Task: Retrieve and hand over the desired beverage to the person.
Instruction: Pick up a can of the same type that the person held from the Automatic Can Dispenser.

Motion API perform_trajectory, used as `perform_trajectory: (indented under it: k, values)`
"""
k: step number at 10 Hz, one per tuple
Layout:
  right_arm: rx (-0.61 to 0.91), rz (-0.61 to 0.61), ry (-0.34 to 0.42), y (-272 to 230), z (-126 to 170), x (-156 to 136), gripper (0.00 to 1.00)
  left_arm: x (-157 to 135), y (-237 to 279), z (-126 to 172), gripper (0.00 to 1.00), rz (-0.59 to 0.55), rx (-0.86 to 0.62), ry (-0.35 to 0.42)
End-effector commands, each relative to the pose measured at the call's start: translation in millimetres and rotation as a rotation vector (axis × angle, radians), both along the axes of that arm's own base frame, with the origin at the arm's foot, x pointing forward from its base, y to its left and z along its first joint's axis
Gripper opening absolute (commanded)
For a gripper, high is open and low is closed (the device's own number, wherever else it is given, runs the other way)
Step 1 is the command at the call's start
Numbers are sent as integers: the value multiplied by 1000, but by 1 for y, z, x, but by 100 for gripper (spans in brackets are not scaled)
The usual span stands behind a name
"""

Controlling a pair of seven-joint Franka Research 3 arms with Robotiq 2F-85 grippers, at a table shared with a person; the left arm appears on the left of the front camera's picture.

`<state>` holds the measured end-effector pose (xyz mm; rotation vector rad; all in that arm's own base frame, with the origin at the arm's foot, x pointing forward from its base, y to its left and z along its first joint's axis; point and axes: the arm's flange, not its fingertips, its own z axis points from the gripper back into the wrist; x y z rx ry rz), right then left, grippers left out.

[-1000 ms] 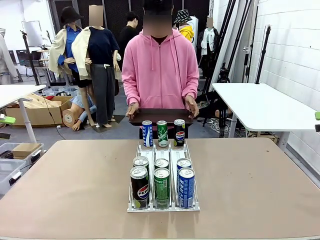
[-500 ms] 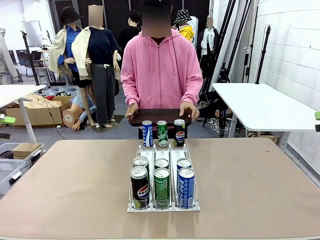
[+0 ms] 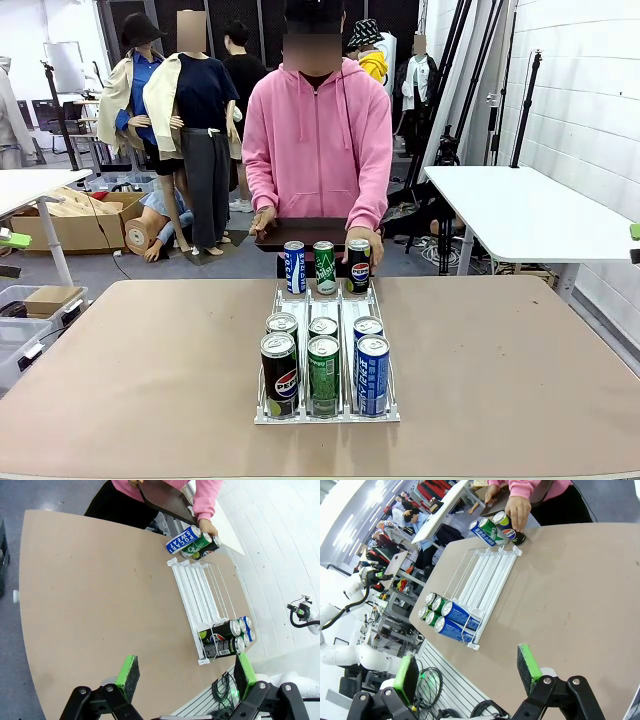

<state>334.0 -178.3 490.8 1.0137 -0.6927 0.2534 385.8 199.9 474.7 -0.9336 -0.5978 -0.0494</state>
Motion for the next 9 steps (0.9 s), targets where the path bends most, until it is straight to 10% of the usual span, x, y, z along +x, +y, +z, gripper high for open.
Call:
perform_trajectory:
  k: [1,9]
  values:
    - [11,5,-6,-1,0,1,100,-2,1,0,100,1,-9,-5]
    - [11,5,-6,-1,0,1,100,-2,1,0,100,1,-9,-5]
